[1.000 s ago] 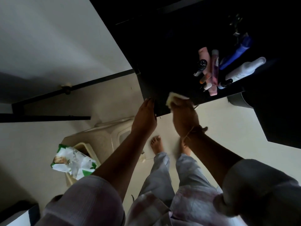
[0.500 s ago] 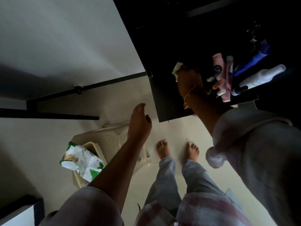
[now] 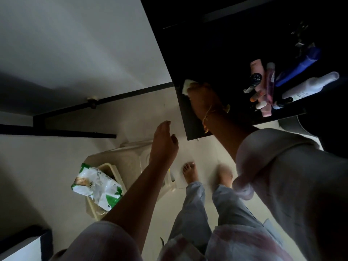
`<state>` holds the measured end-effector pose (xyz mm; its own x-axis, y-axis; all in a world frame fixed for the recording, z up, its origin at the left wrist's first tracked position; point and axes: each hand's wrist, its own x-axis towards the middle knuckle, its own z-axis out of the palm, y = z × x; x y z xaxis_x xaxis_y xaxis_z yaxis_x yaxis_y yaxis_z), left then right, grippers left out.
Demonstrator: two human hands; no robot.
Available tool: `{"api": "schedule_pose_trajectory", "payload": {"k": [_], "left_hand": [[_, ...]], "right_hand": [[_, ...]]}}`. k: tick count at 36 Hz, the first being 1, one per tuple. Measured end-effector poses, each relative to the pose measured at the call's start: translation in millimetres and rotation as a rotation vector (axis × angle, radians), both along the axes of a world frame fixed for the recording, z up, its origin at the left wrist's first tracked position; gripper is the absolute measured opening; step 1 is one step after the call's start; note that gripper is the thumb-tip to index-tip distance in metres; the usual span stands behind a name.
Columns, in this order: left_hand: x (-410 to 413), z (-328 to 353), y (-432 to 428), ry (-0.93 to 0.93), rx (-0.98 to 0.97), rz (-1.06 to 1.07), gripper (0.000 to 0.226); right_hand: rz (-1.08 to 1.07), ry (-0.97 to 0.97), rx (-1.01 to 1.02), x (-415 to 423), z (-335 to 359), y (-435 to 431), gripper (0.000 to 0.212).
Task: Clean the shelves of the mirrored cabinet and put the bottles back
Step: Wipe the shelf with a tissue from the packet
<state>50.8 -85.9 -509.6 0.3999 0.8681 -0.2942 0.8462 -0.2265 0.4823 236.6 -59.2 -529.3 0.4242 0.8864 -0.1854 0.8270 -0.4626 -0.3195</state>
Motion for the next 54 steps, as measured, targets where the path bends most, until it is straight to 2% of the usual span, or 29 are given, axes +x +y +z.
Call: {"api": "schedule_pose_trajectory", "payload": {"k": [3, 6, 8, 12, 17, 20, 24, 27, 30, 32, 35, 37, 43, 45, 48, 52, 54], "left_hand": [[2, 2, -1, 0.007, 0.002, -0.022, 0.05], [5, 4, -2, 0.002, -0.006, -0.044, 0.052], [7, 5, -3, 0.01, -0.001, -0.07, 0.055], [11, 6, -10, 0.005, -0.021, -0.093, 0.064], [20, 10, -16, -0.057, -0.036, -0.097, 0.064], [29, 12, -18, -0.085, -0.028, -0.131, 0.057], [41, 12, -21, -0.064, 0.001, -0.25, 0.053], [46, 7, -23, 0.0, -0.002, -0.302, 0.058], [48, 2, -24, 0.062, -0.009, -0.33, 0.062], [48, 0, -24, 0.086, -0.006, -0.354, 0.063], [47, -2, -21, 0.124, -0.012, -0.395, 0.065], [46, -3, -20, 0.14, -0.012, -0.413, 0.066], [47, -2, -20, 0.158, -0.044, -0.424, 0.07], [48, -1, -20, 0.155, -0.052, -0.416, 0.07], [50, 4, -20, 0.149, -0.081, -0.4, 0.072], [50, 9, -19, 0.15, -0.151, -0.404, 0.082], [49, 15, -21, 0.13, -0.19, -0.404, 0.084]], "right_hand": [[-0.188, -0.103, 0.051, 28, -5, -9, 0.037], [-0.2, -0.022, -0.051, 35, -6, -10, 0.029], [-0.216, -0.017, -0.044, 27, -8, -12, 0.032], [0.007, 0.059, -0.109, -11, -3, -33, 0.026], [0.19, 0.064, -0.028, -45, -1, -82, 0.034], [0.3, 0.002, -0.031, -47, -10, -114, 0.044], [0.15, -0.089, -0.061, -24, -20, -139, 0.041], [0.015, -0.175, 0.031, 1, -12, -140, 0.028], [0.017, -0.31, -0.134, 18, 3, -125, 0.021], [-0.017, -0.366, -0.165, 26, 9, -112, 0.016], [-0.065, -0.251, -0.172, 39, 14, -90, 0.015], [-0.066, -0.253, -0.173, 42, 15, -76, 0.017], [0.181, -0.492, -0.259, 30, 16, -80, 0.023], [0.247, -0.5, -0.259, 24, 14, -96, 0.025], [0.212, -0.402, -0.123, 15, 17, -118, 0.021], [0.22, -0.015, 0.06, 4, 17, -146, 0.023], [0.169, 0.161, 0.017, 0, 22, -151, 0.025]]}}
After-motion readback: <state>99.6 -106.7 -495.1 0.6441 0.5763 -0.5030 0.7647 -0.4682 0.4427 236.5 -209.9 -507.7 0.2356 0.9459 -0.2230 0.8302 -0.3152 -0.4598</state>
